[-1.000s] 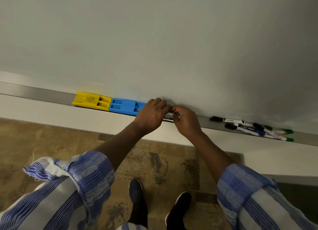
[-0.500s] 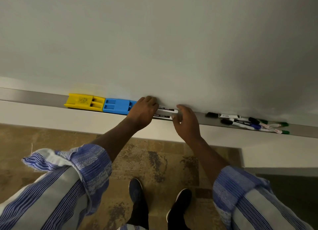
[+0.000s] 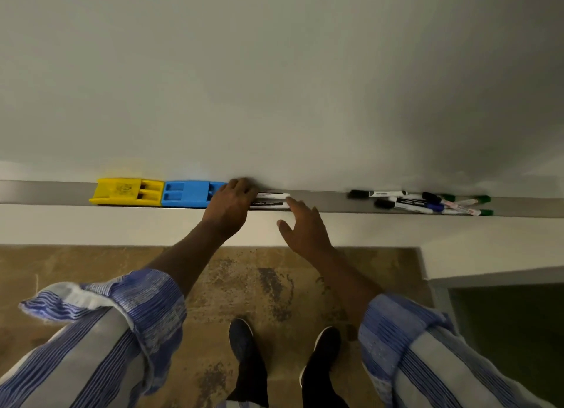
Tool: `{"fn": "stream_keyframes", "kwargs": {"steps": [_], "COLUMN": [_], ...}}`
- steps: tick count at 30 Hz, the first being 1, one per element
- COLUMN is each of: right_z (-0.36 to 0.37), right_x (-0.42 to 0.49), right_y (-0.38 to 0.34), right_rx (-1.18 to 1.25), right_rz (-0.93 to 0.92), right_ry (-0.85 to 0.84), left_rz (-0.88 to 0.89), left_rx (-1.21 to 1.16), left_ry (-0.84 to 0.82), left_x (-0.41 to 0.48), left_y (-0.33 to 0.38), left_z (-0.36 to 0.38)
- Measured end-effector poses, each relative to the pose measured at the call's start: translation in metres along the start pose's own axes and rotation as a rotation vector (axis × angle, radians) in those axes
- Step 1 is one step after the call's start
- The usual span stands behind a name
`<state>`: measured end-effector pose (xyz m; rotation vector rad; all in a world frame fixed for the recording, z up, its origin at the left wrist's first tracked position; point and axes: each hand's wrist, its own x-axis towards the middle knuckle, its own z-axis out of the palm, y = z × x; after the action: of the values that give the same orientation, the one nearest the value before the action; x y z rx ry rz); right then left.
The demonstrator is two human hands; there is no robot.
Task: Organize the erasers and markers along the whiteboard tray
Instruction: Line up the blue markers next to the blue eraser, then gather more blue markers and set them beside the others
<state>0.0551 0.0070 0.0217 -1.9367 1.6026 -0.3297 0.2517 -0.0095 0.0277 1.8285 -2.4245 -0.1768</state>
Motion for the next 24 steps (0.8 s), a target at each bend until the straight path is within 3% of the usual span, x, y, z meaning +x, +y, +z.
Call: {"fn": "stream_keyframes", "kwargs": {"steps": [13, 24], "right_z": [-0.010, -0.062], "right_x": [-0.013, -0.039], "right_y": [0.020, 0.088], "right_rx": [-0.048, -0.052], "right_rz": [-0.055, 0.004], "right_ry": [-0.003, 0.152], "left_rz": [-0.043, 0.178], "left_rx": [0.095, 0.004], "left_ry": [-0.015, -0.052], "left_x": [-0.001, 0.024], "left_y": [0.020, 0.126], "left_z": [0.011, 0.045]}}
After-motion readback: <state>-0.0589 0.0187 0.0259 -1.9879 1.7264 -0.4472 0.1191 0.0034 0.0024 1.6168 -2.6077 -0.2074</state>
